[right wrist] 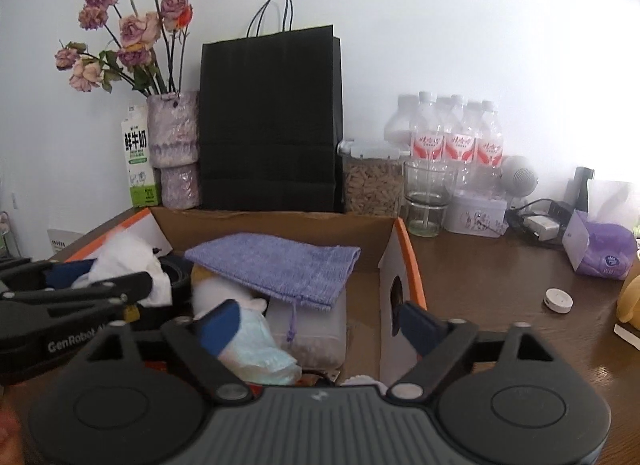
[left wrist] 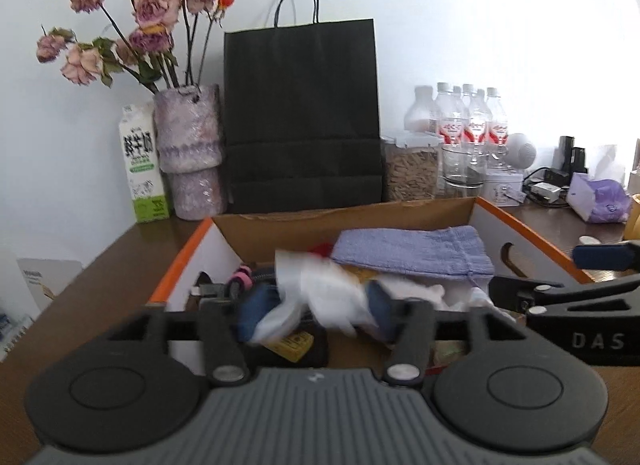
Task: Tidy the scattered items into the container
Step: 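Carry the cap and tissue into the box and open both tools, then withdraw both tools from the box toward the black earphones and white heart piece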
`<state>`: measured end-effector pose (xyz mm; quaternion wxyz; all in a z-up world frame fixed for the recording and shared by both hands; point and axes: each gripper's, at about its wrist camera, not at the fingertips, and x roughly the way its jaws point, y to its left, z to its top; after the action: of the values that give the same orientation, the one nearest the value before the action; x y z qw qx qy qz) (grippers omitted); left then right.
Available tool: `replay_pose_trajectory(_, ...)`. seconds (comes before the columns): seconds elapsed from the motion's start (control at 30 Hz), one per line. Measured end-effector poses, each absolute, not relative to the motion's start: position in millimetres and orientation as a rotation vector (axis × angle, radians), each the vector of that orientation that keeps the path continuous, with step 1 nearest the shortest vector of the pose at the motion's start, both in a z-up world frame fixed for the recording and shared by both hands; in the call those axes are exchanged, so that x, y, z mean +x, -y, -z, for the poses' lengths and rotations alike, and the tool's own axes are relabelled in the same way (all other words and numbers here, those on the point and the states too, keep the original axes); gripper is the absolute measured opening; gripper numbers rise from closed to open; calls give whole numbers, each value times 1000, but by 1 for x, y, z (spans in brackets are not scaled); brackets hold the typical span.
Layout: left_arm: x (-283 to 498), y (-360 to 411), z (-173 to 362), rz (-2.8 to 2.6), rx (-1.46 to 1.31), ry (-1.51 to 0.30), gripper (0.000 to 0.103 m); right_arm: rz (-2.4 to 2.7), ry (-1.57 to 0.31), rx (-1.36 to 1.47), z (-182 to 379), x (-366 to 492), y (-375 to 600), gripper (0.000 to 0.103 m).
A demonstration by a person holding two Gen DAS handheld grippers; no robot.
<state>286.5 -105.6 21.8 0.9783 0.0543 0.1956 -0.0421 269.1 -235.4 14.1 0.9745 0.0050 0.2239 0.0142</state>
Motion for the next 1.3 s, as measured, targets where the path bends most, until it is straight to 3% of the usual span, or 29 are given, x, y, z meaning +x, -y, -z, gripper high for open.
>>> replay_pose_trajectory(0.2, 281, 104, -26, 10, 119, -346, 103, -10, -440, 15, -17, 268, 237, 101)
replay_pose_trajectory(0.67, 253, 67, -37, -23, 58, -411, 103, -29, -463, -56, -22, 221, 231, 103)
replay_pose_trajectory(1.0, 222, 27, -15, -58, 35, -526, 103, -59, -626, -58, 9, 204, 226, 102)
replay_pose_trajectory(1.13, 218, 17, -10, -74, 17, -562, 103, -46, -650, -61, 16, 215, 219, 99)
replay_pose_trajectory(1.3, 212, 9, -9, -86, 16, -566, 103, -34, -691, -30, 21, 232, 212, 84)
